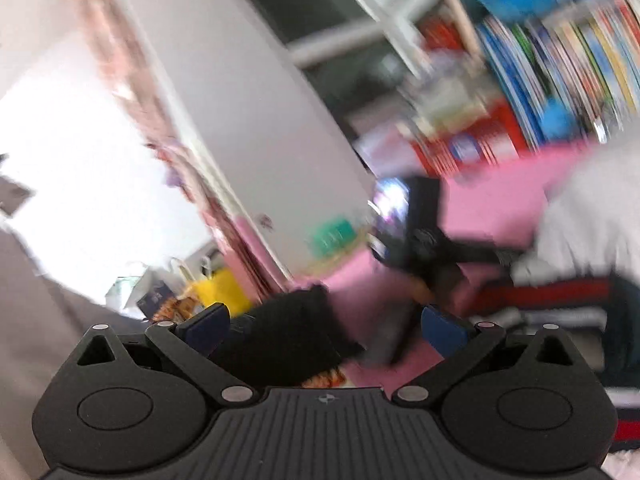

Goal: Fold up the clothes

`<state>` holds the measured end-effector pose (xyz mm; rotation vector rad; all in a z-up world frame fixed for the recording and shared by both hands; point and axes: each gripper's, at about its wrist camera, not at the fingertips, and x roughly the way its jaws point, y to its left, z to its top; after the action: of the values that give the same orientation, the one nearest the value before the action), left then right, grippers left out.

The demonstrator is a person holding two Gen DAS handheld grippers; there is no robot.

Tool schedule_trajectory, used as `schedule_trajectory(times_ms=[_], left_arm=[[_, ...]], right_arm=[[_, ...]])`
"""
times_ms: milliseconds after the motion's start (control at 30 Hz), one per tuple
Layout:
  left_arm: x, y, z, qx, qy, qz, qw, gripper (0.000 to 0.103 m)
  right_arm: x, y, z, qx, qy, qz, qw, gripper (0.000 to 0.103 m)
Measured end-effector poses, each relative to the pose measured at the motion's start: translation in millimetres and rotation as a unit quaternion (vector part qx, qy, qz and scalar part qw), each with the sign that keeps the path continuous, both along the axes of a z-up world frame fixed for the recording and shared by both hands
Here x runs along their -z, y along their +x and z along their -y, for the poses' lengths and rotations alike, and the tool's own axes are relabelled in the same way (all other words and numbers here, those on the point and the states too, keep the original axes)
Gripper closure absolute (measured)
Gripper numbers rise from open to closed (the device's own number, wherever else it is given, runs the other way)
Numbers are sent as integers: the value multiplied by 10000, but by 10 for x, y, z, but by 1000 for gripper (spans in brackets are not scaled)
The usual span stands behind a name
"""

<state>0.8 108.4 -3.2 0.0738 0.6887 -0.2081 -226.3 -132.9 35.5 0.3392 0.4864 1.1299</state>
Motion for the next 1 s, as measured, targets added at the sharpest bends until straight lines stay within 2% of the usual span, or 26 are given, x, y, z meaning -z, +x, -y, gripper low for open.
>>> schedule_trajectory(times_ms=[67, 100, 133, 200, 267, 333, 367, 400, 500, 633, 800, 833, 867, 900, 933, 967, 1000], left_arm=[[0, 0, -1, 1, 0, 1, 10000, 0], [-1, 0, -2, 2, 1, 1, 10000, 0], [-1, 0, -4, 4, 0, 1, 10000, 0], [-1, 0, -5, 6, 0, 2, 10000, 0], [-1, 1, -6, 6, 2, 3, 10000, 0], [-1, 1, -10, 9, 4, 6, 10000, 0], [-2, 0, -11, 8, 6, 9, 10000, 0], [-3, -1, -9, 1, 11, 15, 10000, 0], [-25, -40, -14, -58, 16, 117, 9999, 0], [-152, -261, -44, -100, -55, 508, 9986, 0], [-515, -691, -22, 279, -162, 1299, 9910, 0], [-602, -793, 1, 446, -178, 1491, 9877, 0], [-677, -895, 39, 681, -198, 1661, 9836, 0], [-745, -999, 95, 987, -220, 1812, 9782, 0], [-793, -1108, 159, 1339, -253, 1931, 9717, 0], [-817, -1205, 224, 1707, -295, 2015, 9641, 0], [-831, -1296, 301, 2053, -315, 2082, 9558, 0]], right_arm=[[-65, -79, 64, 711, -485, 432, 9954, 0], [-81, -109, 95, 1096, -766, 608, 9892, 0], [-49, -114, 128, 1590, -1186, 693, 9777, 0], [82, -120, 203, 2512, -2104, 839, 9411, 0], [237, -138, 253, 3148, -2938, 1016, 8968, 0], [399, -204, 255, 3546, -3638, 1248, 8522, 0], [462, -222, 225, 3638, -3926, 1368, 8336, 0], [507, -224, 199, 3683, -4098, 1466, 8215, 0], [542, -225, 179, 3910, -4097, 1692, 8066, 0], [376, -164, 311, 4360, -3863, 1858, 7913, 0], [333, -14, 367, 4456, -4041, 1970, 7742, 2], [329, 1, 370, 4445, -4030, 1996, 7747, 5], [317, 17, 373, 4412, -3986, 2012, 7785, 21], [297, 16, 377, 4369, -3914, 2005, 7847, 29], [264, 33, 389, 4354, -3818, 1975, 7910, 49], [218, 53, 397, 4378, -3702, 1950, 7958, 55], [173, 73, 406, 4400, -3585, 1925, 8005, 55]])
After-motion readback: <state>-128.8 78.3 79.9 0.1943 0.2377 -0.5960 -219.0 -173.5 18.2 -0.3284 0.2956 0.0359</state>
